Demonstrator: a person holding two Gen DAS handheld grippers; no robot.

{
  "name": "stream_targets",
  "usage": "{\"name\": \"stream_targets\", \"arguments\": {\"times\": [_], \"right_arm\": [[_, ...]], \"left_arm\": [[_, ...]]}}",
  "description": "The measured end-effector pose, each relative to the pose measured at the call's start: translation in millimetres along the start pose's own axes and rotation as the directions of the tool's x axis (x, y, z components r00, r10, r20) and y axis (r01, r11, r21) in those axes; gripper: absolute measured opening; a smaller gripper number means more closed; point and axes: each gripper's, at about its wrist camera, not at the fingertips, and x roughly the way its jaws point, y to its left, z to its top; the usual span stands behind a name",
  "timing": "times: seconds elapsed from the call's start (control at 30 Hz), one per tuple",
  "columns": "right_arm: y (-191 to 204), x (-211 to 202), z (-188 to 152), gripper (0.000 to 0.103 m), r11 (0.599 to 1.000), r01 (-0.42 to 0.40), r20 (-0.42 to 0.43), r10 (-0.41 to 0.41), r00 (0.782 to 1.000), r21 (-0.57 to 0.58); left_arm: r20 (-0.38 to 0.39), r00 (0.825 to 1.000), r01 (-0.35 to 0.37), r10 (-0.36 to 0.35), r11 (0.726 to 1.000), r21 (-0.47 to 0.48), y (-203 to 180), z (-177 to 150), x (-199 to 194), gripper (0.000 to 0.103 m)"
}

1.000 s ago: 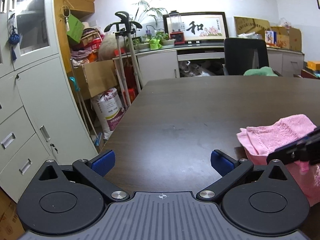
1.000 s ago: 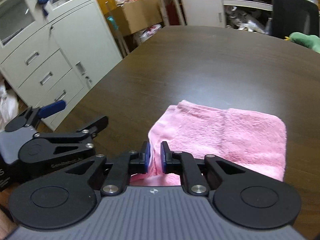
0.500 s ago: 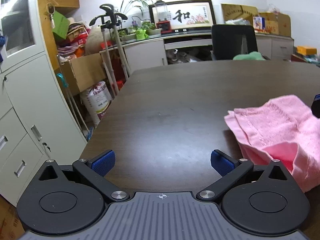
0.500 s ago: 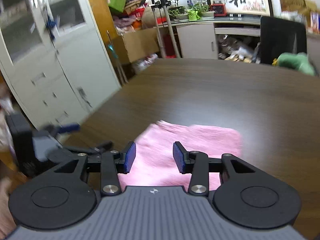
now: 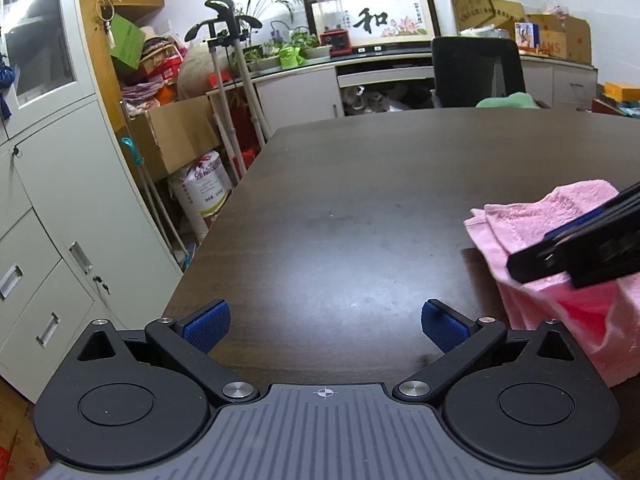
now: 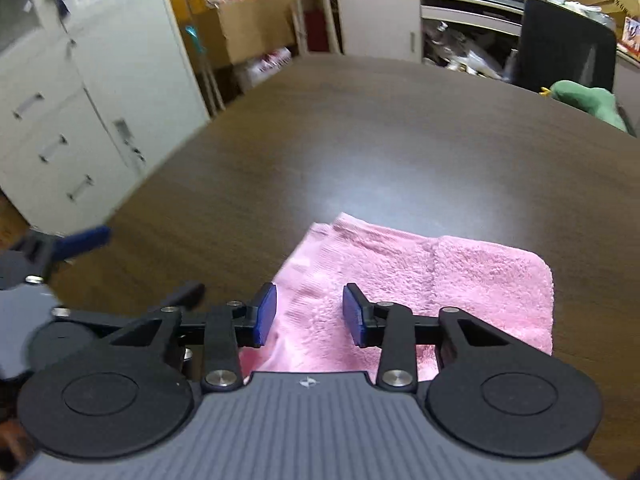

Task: Fold towel
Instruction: 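Open the right tool and withdraw both tools from the towel, then pinch an edge of the folded pink towel with the right tool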

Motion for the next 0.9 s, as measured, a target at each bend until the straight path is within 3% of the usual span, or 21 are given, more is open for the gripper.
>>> {"name": "stream_targets", "arguments": {"times": [0.1,0.17,0.27,0.53,0.73,0.9], "right_arm": [[3,4,-1,0.035,1.0,0.007,-0.008,-0.007,1.0,0.001],[2,2,-1,0.02,1.0,0.01,-0.006,-0.01,1.0,0.007],[0,-1,-2,0.006,1.0,0.015,-0.004,-0.015,1.0,0.016],[-3,-27,-2,0.005,0.999,-0.024,0.062,0.022,0.998,0.027],[-10,-39,5,0.005,0.994,-0.1,0.09,0.095,0.991,0.054],[-18,-11,3,0.006,0.98,-0.16,0.041,0.156,0.987,0.114]], "left_arm": [[-0.004,1.0,0.021,-0.021,1.0,0.003,-1,-1,0,0.103],[-0.007,0.999,0.041,-0.041,0.999,0.001,-2,-1,0,0.103],[-0.015,0.997,0.071,-0.071,0.997,0.012,-5,-2,2,0.103],[-0.011,0.997,0.078,-0.078,0.992,0.098,-22,-9,4,0.103],[-0.009,0.997,0.08,-0.08,0.992,0.093,-23,-8,7,0.103],[-0.006,0.997,0.079,-0.079,0.993,0.091,-23,-8,9,0.103]]}}
